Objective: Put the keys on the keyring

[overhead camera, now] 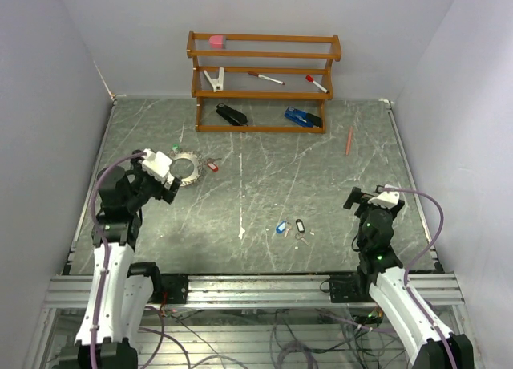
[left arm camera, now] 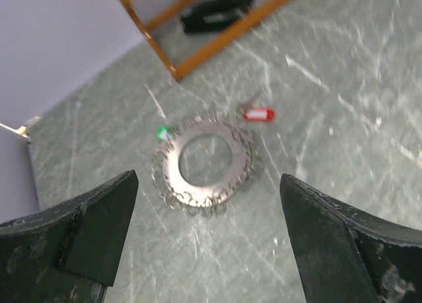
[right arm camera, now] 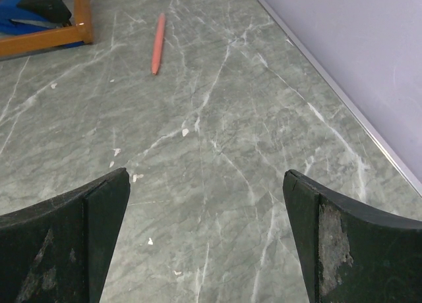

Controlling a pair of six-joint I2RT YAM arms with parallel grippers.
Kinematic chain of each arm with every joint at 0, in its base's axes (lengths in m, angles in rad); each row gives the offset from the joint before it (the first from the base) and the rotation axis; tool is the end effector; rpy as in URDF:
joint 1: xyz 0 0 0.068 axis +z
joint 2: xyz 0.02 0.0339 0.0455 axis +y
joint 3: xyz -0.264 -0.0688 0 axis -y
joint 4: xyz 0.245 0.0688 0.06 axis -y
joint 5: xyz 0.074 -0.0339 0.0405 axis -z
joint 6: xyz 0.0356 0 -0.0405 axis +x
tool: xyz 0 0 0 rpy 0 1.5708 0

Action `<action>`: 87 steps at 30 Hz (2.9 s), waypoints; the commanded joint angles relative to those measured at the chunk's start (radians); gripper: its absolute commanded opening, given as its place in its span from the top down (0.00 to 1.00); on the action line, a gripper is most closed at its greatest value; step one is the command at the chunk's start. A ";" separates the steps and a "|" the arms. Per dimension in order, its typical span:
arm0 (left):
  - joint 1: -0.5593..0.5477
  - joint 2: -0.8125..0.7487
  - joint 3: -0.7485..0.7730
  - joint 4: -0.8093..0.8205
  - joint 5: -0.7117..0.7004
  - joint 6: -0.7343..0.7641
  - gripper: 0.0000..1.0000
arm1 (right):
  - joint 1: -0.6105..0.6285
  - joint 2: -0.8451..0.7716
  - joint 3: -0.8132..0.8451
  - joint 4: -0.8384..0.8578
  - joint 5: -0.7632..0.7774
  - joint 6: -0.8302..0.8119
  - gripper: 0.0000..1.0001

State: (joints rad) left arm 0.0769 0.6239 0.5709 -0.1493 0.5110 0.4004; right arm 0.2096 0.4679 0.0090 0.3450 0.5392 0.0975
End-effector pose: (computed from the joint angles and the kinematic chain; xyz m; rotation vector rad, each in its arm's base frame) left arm 0.1574 -0.0053 0.2936 0.6349 1.6287 -0.1043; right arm 0.1353 0.0101 0.1660 0.3089 1.6445 -0.2220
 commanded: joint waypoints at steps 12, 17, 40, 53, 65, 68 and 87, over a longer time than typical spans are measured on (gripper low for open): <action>-0.005 0.329 0.003 -0.146 -0.027 0.430 0.03 | 0.005 0.153 0.189 -0.135 0.004 -0.032 0.01; -0.005 0.432 -0.001 -0.055 0.030 0.444 0.00 | 0.004 0.248 0.426 -0.212 -0.214 -0.009 0.00; -0.004 0.923 0.288 -0.106 0.133 0.606 0.09 | 0.000 0.634 0.870 -0.513 -0.727 -0.041 0.00; -0.005 1.087 0.479 -0.373 0.179 0.797 0.19 | 0.001 0.596 0.859 -0.506 -0.713 -0.039 0.12; -0.006 1.169 0.565 -0.548 0.180 0.927 0.21 | 0.000 0.604 0.877 -0.521 -0.685 -0.022 0.13; -0.006 1.197 0.591 -0.559 0.177 0.927 0.22 | 0.000 0.603 0.881 -0.522 -0.688 -0.018 0.13; -0.081 1.261 0.662 -0.624 0.134 0.941 0.59 | 0.000 0.623 0.887 -0.527 -0.714 0.010 0.29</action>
State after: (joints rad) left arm 0.0025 1.8740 1.2152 -0.7391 0.6544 1.3277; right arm 0.2096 1.0828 0.8661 -0.1867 -0.1619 0.0948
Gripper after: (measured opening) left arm 0.418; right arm 0.722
